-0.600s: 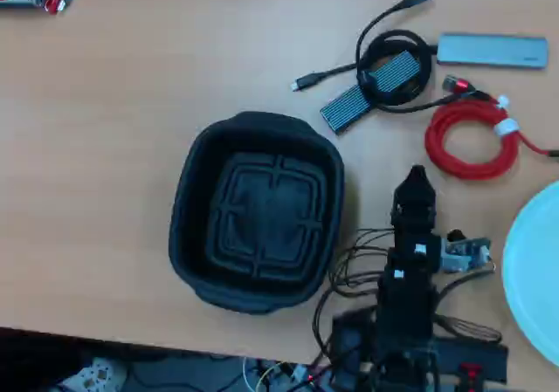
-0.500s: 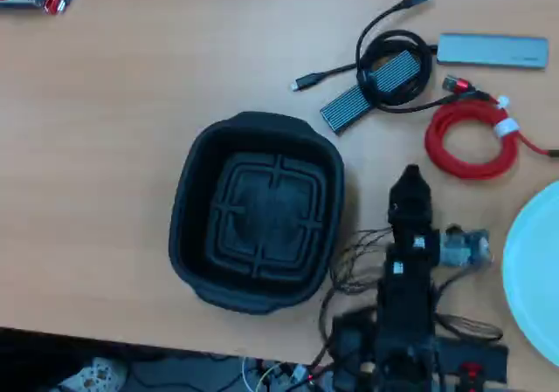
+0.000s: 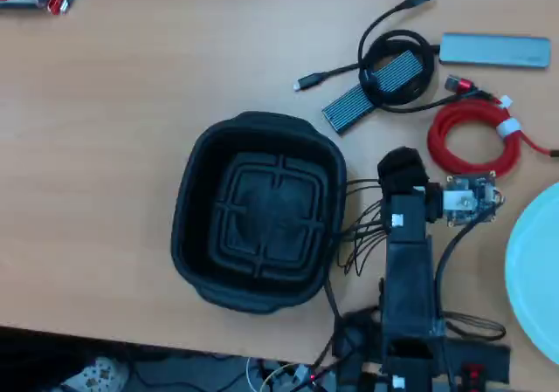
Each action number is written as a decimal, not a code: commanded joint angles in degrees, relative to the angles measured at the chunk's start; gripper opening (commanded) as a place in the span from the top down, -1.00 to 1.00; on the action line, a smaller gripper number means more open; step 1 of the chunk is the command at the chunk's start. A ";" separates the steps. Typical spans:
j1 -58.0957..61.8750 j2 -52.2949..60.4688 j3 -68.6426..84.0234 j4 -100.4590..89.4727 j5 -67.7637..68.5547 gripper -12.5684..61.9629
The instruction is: Put a black charging cable in a black bowl and put a red charging cable in a green bowl
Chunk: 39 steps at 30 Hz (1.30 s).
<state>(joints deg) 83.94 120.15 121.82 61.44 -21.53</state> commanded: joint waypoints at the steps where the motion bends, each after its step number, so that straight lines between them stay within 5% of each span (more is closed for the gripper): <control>1: 0.00 0.09 -2.81 -1.05 -0.35 0.04; 10: -0.79 -0.79 -7.03 -1.14 -2.02 0.04; 23: -3.16 -16.70 -25.66 -0.26 0.79 0.04; 39: -7.38 -41.57 -46.93 0.44 22.76 0.04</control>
<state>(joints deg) 77.17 79.01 81.65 61.70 0.26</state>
